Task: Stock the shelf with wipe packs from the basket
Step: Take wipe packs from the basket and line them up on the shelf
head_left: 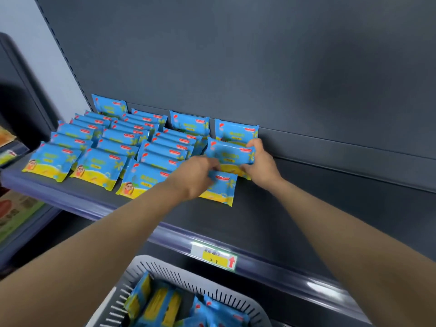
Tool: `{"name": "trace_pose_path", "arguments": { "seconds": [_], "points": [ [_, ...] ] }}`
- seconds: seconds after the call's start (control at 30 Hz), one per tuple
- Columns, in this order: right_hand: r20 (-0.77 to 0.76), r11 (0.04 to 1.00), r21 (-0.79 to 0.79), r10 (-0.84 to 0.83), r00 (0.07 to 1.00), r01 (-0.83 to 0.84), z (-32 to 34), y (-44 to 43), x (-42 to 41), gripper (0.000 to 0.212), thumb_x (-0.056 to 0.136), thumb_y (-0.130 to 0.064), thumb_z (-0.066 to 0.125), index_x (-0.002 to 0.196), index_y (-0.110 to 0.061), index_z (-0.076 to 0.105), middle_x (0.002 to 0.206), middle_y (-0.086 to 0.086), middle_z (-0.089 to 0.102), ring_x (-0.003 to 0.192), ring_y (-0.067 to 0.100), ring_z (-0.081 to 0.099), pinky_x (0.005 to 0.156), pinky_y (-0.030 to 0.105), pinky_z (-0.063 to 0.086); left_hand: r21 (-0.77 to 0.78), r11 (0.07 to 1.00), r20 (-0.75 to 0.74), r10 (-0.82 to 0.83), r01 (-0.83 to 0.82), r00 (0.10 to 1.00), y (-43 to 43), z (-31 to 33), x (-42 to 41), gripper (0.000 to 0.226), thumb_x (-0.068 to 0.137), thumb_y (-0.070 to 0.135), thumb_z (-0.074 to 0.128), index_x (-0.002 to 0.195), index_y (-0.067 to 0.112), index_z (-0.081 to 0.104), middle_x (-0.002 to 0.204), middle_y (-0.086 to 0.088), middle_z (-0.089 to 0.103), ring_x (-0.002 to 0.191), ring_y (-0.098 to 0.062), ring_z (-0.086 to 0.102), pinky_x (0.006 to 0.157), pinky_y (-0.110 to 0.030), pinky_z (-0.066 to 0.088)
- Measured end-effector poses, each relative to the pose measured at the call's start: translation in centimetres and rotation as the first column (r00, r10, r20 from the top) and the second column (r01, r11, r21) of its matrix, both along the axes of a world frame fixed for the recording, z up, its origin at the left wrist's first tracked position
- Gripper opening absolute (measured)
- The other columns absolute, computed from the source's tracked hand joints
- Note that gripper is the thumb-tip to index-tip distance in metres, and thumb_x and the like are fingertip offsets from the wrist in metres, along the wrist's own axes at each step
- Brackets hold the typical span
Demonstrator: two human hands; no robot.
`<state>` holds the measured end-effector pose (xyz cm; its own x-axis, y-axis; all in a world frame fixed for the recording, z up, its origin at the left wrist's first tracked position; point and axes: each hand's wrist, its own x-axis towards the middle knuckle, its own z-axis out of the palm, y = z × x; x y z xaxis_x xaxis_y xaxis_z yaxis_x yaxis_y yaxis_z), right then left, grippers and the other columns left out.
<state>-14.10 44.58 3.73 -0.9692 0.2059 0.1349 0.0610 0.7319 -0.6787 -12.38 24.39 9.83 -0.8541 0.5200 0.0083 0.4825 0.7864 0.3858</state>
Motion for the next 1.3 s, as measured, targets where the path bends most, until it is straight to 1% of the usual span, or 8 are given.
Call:
{"name": "trace_pose_path", "arguments": {
  "seconds": [0.07,0.23,0.3,0.43,0.53,0.8,1.1,1.3],
  "points": [
    [-0.024,0.997,0.071,0.011,1.000,-0.009,0.1,0.1,-0.9,0.045,0.080,-0.014,0.067,0.109,-0.025,0.034,0.099,-0.001,0.053,0.083,0.024,0.055,0.065,0.032,0.042,-0.043,0.999,-0.036,-0.012,0.010,0.999,0.3,-0.6,-0.6,0.035,0.087,0.012,0.057,0.122,0.014,0.056,0.122,-0.010,0.056,0.111,-0.027,0.052,0.090,-0.032,0.042],
    [-0.067,0.961,0.275,0.047,0.997,-0.027,0.2,-0.2,-2.1,0.041,0.082,-0.020,0.066,0.108,-0.020,0.035,0.108,0.006,0.056,0.085,0.032,0.055,0.065,0.034,0.039,-0.069,0.998,-0.095,-0.010,0.003,0.995,1.5,-1.2,-2.3,0.036,0.086,0.007,0.056,0.122,0.010,0.054,0.118,-0.013,0.053,0.111,-0.028,0.050,0.091,-0.032,0.039],
    [-0.061,0.972,0.225,0.076,0.995,-0.061,0.1,0.1,-2.2,0.040,0.082,-0.018,0.065,0.108,-0.021,0.036,0.108,0.005,0.056,0.083,0.030,0.054,0.067,0.036,0.043,-0.078,0.997,-0.105,-0.015,0.007,0.994,2.0,-1.3,-3.0,0.036,0.086,0.006,0.055,0.122,0.008,0.055,0.117,-0.014,0.053,0.112,-0.029,0.048,0.090,-0.032,0.038],
    [-0.047,0.987,0.050,0.155,0.987,-0.152,0.8,1.6,-1.8,0.042,0.083,-0.011,0.063,0.119,-0.025,0.047,0.118,0.000,0.054,0.092,0.024,0.056,0.086,0.043,0.050,-0.080,0.997,-0.070,-0.021,0.015,0.997,2.6,-1.6,-4.6,0.042,0.086,0.008,0.058,0.128,0.010,0.051,0.121,-0.014,0.052,0.116,-0.028,0.046,0.094,-0.034,0.039],
    [-0.085,0.990,0.054,0.131,0.988,-0.127,1.0,2.3,-1.1,0.044,0.086,-0.009,0.059,0.127,-0.023,0.050,0.117,-0.001,0.053,0.090,0.022,0.057,0.089,0.041,0.048,-0.087,0.996,-0.051,-0.021,0.017,0.998,3.0,-1.9,-5.5,0.045,0.085,0.010,0.062,0.129,0.012,0.051,0.125,-0.012,0.051,0.117,-0.027,0.046,0.094,-0.033,0.039],
    [-0.147,0.987,0.146,0.094,0.985,-0.072,2.9,0.9,2.0,0.039,0.089,-0.010,0.054,0.128,-0.015,0.050,0.121,0.009,0.055,0.111,0.028,0.054,0.092,0.045,0.046,-0.089,0.995,-0.076,-0.048,0.042,0.996,3.2,-2.4,-5.5,0.041,0.088,0.015,0.060,0.128,0.012,0.052,0.127,-0.010,0.047,0.120,-0.026,0.042,0.094,-0.033,0.037],
    [-0.282,0.977,0.213,0.075,0.957,-0.014,8.3,-4.1,7.2,0.036,0.089,-0.013,0.055,0.126,-0.011,0.054,0.120,0.008,0.057,0.113,0.026,0.054,0.093,0.042,0.045,0.190,0.976,-0.337,-0.034,0.103,0.941,-1.3,3.2,-0.6,0.026,0.087,0.012,0.060,0.113,0.009,0.062,0.115,-0.008,0.058,0.101,-0.026,0.057,0.086,-0.029,0.040],
    [-0.404,0.933,0.355,0.088,0.911,0.067,13.5,-9.1,11.9,0.037,0.090,-0.024,0.055,0.126,-0.013,0.054,0.121,0.005,0.057,0.114,0.023,0.049,0.093,0.030,0.036,0.181,0.967,-0.596,-0.037,0.178,0.802,-5.6,8.2,4.7,0.028,0.086,0.012,0.062,0.113,0.007,0.062,0.106,-0.012,0.061,0.100,-0.033,0.056,0.093,-0.037,0.035]
  ]
}}
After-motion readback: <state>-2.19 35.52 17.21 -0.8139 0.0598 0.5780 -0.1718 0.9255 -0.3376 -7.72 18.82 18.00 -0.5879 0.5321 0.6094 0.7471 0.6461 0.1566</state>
